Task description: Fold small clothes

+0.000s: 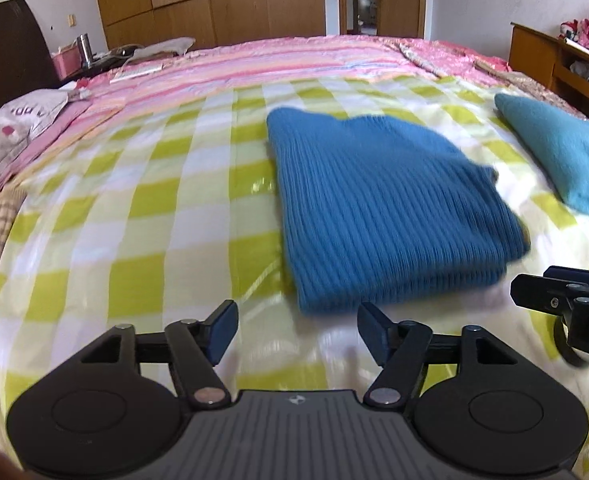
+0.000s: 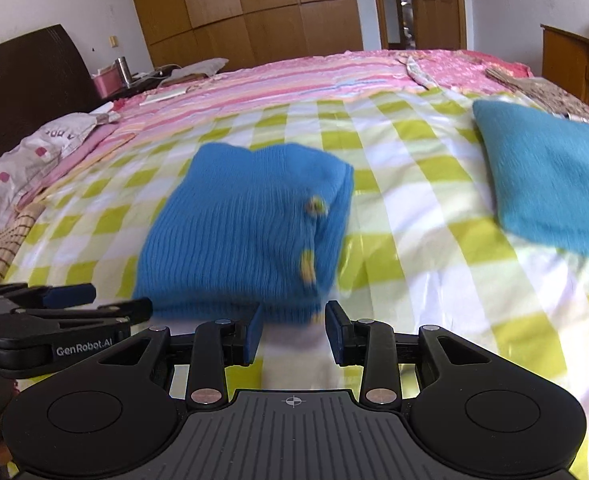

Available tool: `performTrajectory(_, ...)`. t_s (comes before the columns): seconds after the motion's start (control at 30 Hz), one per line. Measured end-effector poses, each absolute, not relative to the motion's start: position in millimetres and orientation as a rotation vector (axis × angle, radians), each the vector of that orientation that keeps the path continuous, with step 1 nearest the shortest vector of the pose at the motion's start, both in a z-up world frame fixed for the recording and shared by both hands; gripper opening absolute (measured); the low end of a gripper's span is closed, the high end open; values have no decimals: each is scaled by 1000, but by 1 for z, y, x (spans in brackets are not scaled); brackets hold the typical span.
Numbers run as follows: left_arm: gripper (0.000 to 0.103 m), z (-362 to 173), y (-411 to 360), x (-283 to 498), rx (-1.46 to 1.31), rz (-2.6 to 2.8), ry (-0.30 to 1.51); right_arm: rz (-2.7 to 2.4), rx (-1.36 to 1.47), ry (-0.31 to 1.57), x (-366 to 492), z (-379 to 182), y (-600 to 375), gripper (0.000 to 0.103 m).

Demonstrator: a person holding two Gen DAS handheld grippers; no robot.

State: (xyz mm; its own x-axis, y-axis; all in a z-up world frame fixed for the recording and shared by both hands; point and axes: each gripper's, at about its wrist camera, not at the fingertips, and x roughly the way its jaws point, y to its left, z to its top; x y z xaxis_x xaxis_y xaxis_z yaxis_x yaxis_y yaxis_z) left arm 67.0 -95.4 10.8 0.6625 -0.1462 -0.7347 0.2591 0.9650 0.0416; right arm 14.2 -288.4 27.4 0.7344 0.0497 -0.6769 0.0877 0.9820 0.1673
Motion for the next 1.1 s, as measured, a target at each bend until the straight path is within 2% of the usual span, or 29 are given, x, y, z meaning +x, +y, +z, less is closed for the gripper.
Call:
performTrajectory(0.3,82,8,-90,31,121,-222,811,-18,225,766,-19,17,-274,34)
performTrajectory(0.47,95,6,-91,17,137,-204,801,-16,238,775,-30,11,-269,36)
performTrajectory(1.1,99,12,-93,0,137,-189,799,-16,264,773,-51,13,-267,36)
